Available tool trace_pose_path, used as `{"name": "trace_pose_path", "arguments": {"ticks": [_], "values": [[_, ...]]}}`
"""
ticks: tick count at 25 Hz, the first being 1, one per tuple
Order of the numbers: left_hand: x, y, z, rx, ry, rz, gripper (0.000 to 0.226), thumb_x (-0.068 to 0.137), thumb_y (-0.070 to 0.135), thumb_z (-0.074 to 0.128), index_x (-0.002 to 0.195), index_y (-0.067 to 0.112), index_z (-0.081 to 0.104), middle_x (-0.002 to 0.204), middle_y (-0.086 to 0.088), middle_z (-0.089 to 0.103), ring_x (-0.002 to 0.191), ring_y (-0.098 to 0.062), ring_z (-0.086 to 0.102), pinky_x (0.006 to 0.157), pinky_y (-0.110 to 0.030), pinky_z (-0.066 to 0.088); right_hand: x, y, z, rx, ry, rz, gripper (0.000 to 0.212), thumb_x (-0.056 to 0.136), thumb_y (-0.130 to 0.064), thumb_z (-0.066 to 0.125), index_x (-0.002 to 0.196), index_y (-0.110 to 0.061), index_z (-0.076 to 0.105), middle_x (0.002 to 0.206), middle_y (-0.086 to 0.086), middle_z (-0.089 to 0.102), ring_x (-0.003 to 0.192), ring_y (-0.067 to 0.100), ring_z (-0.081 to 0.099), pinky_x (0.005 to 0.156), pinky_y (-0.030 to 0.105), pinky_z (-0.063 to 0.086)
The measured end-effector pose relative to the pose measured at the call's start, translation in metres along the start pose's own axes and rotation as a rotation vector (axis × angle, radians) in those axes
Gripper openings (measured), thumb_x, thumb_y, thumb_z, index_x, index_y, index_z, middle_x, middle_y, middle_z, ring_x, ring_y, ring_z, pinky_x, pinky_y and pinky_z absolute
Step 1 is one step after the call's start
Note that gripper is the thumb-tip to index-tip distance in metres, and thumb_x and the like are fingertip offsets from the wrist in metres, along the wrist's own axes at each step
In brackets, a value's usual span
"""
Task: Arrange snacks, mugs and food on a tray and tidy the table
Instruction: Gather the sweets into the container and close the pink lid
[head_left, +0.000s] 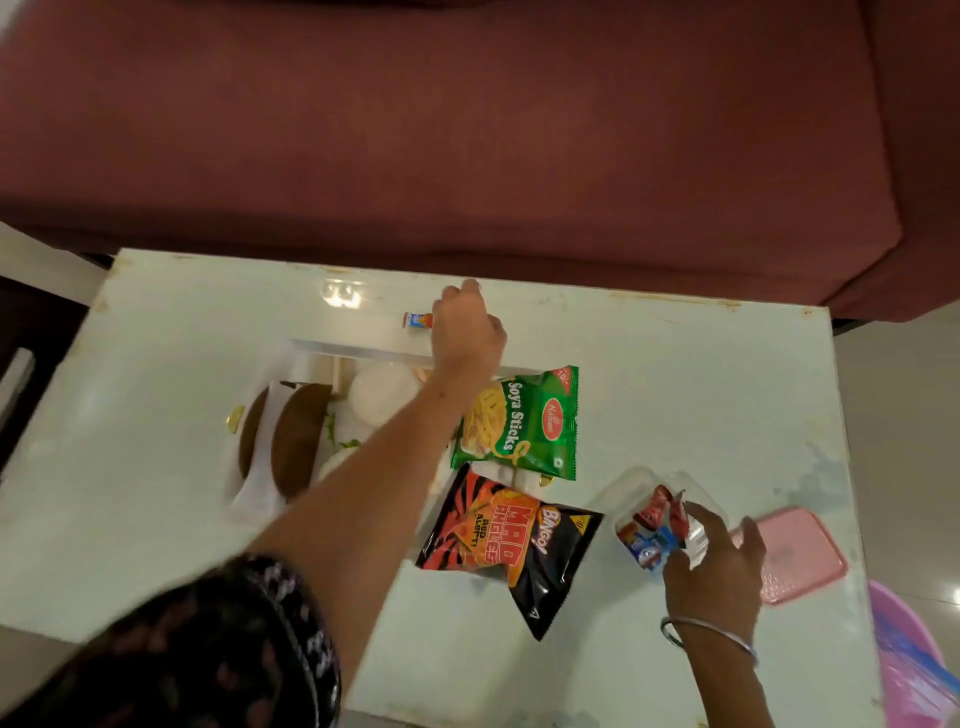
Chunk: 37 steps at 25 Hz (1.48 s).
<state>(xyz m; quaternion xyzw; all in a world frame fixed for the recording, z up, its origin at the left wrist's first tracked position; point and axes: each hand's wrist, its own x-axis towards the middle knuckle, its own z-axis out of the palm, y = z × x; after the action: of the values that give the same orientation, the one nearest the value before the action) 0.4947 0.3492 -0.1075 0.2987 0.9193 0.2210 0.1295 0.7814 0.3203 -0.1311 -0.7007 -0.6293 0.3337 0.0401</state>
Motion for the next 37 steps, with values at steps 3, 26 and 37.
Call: {"name": "trace_pose_path", "arguments": {"ticks": [3, 26, 37], "values": [[0.044, -0.027, 0.005, 0.436, -0.229, -0.037, 0.059, 0.080, 0.007, 0.062, 0.131, 0.001, 0.033, 0.132, -0.023, 0.041, 0.122, -0.038, 0.042, 0.094, -0.041, 0.048, 0.004, 0.003, 0.003, 0.018, 0.021, 0.016, 0.042, 0.077, 0.008, 0.057, 0.115, -0.009, 0.063, 0.147, 0.019, 0.033, 0.123, 0.038, 0.048, 0.100, 0.042, 0.040], [-0.072, 0.066, 0.012, -0.107, -0.325, 0.436, 0.021, 0.079, 0.019, 0.060, 0.092, 0.007, 0.071, 0.090, -0.012, 0.072, 0.081, -0.027, 0.064, 0.080, -0.037, 0.051, 0.015, 0.021, -0.010, 0.220, 0.146, 0.000, 0.026, 0.080, -0.003, 0.064, 0.105, -0.011, 0.069, 0.128, 0.018, 0.055, 0.108, 0.034, 0.059, 0.092, 0.036, 0.047], [-0.196, 0.067, 0.073, 0.059, -0.385, 0.227, 0.026, 0.089, 0.015, 0.052, 0.113, 0.007, 0.053, 0.120, -0.012, 0.049, 0.111, -0.026, 0.046, 0.089, -0.034, 0.044, 0.061, 0.072, -0.038, -0.172, -0.012, 0.055, 0.082, 0.061, -0.024, 0.085, 0.132, -0.015, 0.045, 0.151, 0.017, 0.021, 0.133, 0.041, 0.031, 0.105, 0.050, 0.032]]}}
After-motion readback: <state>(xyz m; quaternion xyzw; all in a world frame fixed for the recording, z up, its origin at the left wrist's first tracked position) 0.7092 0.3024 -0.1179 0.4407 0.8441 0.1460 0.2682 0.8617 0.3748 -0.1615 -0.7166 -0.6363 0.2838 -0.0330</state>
